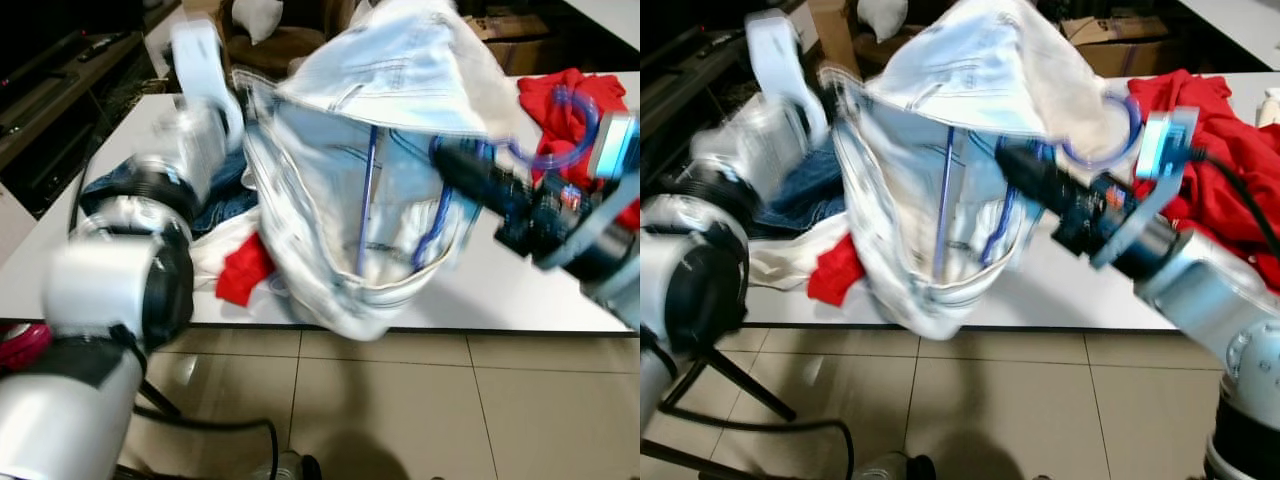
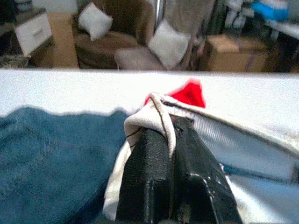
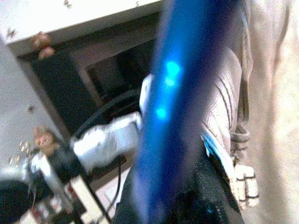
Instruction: Hang hanger
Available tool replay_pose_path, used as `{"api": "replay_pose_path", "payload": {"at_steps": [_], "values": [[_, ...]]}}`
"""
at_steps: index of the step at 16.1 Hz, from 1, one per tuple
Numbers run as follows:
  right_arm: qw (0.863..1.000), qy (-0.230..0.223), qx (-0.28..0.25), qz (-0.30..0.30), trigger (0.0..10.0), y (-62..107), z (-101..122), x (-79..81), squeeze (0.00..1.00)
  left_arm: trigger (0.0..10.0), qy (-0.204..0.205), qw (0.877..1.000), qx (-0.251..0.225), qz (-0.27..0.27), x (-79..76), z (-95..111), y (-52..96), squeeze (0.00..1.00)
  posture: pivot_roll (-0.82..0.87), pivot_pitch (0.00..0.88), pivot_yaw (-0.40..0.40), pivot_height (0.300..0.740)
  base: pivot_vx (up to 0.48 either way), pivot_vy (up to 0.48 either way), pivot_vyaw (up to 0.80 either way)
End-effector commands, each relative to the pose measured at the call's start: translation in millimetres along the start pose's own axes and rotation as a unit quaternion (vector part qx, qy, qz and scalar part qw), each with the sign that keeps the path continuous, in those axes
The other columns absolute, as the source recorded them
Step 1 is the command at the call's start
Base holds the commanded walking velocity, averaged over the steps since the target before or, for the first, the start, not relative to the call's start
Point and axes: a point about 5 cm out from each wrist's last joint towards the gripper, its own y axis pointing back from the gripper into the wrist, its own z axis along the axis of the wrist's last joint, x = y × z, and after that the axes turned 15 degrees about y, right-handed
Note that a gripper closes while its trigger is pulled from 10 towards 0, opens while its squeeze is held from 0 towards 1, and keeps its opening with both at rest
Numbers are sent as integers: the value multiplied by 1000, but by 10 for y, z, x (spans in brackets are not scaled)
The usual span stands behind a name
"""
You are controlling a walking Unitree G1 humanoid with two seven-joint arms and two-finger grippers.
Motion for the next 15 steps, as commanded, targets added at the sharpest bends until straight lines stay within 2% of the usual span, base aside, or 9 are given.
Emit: {"api": "replay_pose_path", "payload": {"at_steps": [1, 3, 4, 5, 7, 8, 13, 14, 15], "values": [[999, 0, -51, 9, 10000, 8, 187, 36, 0, 0, -18, 999, 16, 29, 179, -87, 27, 0, -152, 0, 136, 740, 0, 0, 0], [996, -24, -73, -37, 10000, -55, 274, -73, 0, 0, -15, 998, 56, -8, 159, -384, 30, 0, -162, 0, 139, 740, 0, 0, 0], [990, -34, -72, -116, 10000, -130, 303, -255, 0, 39, 39, 990, 85, -110, 60, -632, 65, 0, -165, 0, 135, 740, 0, 0, 0], [988, -41, -69, -134, 10000, -174, 296, -301, 0, 3451, 51, 987, 90, -125, 87, -725, 91, 0, -164, 0, 133, 740, 0, 0, 0], [986, -43, -61, -150, 10000, -228, 287, -323, 0, 6863, 52, 986, 95, -123, 160, -858, 132, 0, -161, 0, 126, 740, 0, 0, 0], [984, -34, -43, -169, 10000, -285, 258, -365, 0, 10000, 39, 983, 111, -143, 195, -1023, 194, 0, -158, 0, 118, 740, 0, 0, 0], [977, -19, 23, -213, 10000, -392, 69, -494, 0, 10000, 38, 986, 54, -155, 383, -925, 365, 0, -129, 0, 73, 740, 0, 0, 0], [976, -24, 25, -215, 10000, -399, 40, -503, 0, 10000, 46, 984, 48, -163, 405, -897, 411, 1000, -122, 0, 66, 740, 0, 0, 0], [976, -28, 26, -217, 10000, -408, 21, -511, 0, 10000, 58, 981, 39, -183, 370, -854, 448, 1000, -119, 0, 65, 740, 0, 0, 0]]}}
